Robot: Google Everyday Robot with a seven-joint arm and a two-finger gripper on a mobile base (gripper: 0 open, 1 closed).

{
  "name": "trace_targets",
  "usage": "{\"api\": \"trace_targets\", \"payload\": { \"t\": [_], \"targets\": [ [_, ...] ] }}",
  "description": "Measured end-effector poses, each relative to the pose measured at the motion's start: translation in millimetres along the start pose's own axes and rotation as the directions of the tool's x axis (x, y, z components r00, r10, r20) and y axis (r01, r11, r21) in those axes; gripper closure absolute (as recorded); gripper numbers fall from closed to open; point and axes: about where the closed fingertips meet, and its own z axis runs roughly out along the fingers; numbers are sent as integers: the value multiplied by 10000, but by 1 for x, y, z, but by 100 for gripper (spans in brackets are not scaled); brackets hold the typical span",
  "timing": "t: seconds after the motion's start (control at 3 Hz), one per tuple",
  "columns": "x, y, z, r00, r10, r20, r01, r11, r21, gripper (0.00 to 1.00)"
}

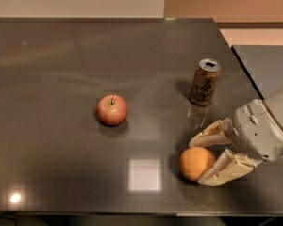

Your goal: Move orange near apple

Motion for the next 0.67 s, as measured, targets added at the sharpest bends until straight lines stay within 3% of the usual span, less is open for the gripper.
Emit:
{"api": "trace_targets", "payload": {
  "t": [0.33, 0.67],
  "targets": [
    [-22, -19, -1, 9999, 130, 81, -132, 9997, 223, 100],
    [-41, -39, 4, 9997, 114, 199, -120, 9994, 318, 100]
  ]
}}
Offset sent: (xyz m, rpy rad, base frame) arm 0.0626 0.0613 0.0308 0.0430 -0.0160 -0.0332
